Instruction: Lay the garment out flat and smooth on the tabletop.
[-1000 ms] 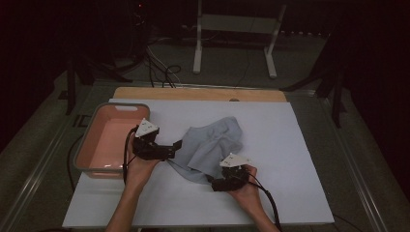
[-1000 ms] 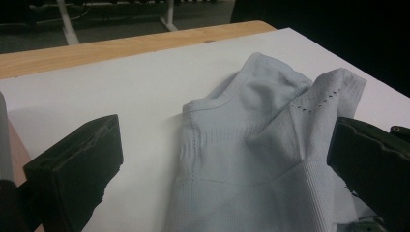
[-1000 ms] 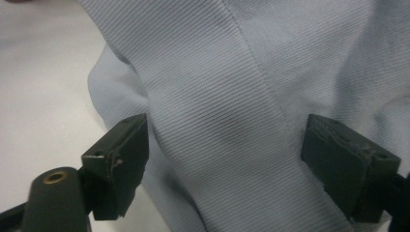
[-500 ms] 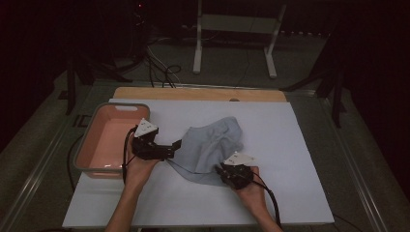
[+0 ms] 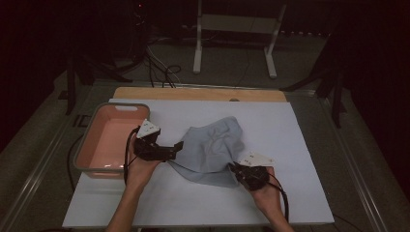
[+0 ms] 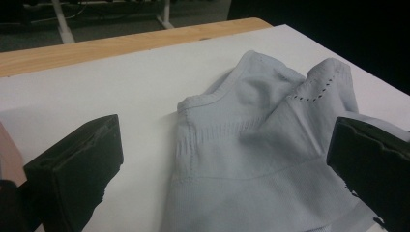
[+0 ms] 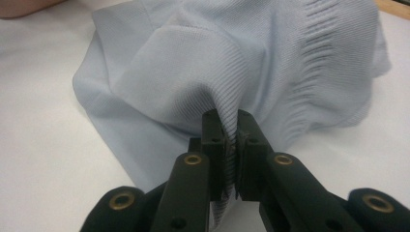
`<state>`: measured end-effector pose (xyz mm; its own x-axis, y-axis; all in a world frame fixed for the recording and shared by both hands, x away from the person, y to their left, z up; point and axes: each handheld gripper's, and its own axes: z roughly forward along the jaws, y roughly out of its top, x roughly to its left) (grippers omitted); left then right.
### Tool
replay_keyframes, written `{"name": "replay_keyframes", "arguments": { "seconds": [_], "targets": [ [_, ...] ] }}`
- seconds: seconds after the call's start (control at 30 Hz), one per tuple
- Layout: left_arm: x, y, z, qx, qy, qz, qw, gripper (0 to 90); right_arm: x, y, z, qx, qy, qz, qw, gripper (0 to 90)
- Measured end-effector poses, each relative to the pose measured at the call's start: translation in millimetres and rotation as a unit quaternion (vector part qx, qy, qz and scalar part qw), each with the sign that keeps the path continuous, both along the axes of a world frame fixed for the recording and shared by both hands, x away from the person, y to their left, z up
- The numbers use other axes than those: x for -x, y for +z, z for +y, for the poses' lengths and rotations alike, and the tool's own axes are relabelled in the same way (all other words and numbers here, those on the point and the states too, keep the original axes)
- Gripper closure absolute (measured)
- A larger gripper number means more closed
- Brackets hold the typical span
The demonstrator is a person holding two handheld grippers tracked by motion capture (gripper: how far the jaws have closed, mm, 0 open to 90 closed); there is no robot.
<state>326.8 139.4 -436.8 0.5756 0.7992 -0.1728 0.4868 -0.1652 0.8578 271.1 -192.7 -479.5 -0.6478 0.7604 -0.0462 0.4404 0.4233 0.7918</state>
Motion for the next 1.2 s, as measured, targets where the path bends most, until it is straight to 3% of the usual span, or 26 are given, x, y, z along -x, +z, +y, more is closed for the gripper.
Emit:
{"name": "replay_keyframes", "arguments": {
  "seconds": [0.33, 0.6, 0.93, 1.2],
  "targets": [
    [2.6, -1.3, -2.7, -0.005, -0.005, 0.001, 1.0, 2.7, 17.1, 0.3, -21.5, -0.002, -0.015, 0.001, 0.9999, 84.9],
    [5.0, -8.3, -16.3, -0.021, -0.03, 0.011, 0.9993, 9.4, 25.4, 2.7, -34.8, 0.003, -0.025, -0.001, 0.9997, 84.9],
    [11.5, -17.2, -43.6, -0.049, -0.078, 0.012, 0.9957, 15.5, 20.5, 9.6, -48.6, -0.022, -0.053, -0.014, 0.9982, 84.9],
    [9.6, -25.7, -46.1, -0.066, -0.075, 0.024, 0.9947, 15.8, 17.0, 16.0, -58.2, -0.035, -0.069, -0.023, 0.9967, 84.8]
  ]
}}
